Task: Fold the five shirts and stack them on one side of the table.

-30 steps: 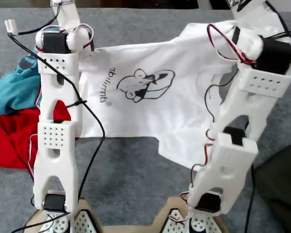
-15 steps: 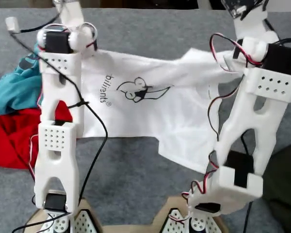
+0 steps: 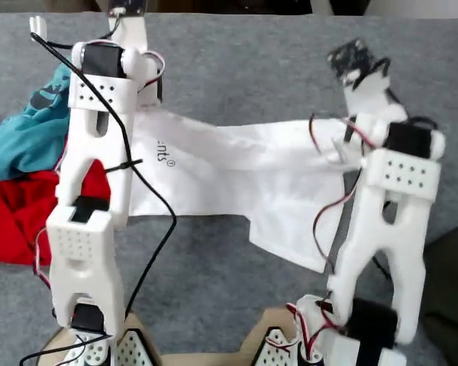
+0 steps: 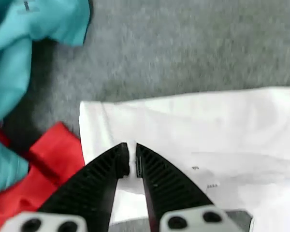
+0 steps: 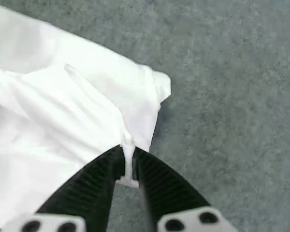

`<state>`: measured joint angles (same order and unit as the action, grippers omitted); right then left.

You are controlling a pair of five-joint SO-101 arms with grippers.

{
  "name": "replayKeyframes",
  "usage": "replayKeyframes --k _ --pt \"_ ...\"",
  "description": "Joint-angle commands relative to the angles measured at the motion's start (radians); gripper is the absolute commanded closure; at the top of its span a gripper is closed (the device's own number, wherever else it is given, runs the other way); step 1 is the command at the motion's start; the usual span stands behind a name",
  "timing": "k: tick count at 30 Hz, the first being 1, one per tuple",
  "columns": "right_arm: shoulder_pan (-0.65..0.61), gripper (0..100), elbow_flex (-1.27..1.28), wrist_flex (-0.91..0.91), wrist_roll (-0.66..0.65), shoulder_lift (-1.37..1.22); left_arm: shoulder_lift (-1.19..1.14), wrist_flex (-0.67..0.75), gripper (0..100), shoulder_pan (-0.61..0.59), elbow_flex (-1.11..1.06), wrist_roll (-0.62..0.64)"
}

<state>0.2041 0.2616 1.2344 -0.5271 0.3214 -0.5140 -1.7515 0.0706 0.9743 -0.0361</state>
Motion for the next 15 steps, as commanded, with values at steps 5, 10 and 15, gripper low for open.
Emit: replayKeyframes --k 5,10,15 --pt "0.018 99.3 0.251 -0.083 0.012 0.196 0.302 0.057 98 0.006 -0.417 -0.009" --pt "0.013 99.3 0.338 -0.08 0.025 0.285 0.526 0.287 98 0.006 -0.934 -0.012" --pt "-0.001 99.3 0.446 -0.081 0.015 0.352 0.756 0.655 98 0.0 -1.416 -0.009"
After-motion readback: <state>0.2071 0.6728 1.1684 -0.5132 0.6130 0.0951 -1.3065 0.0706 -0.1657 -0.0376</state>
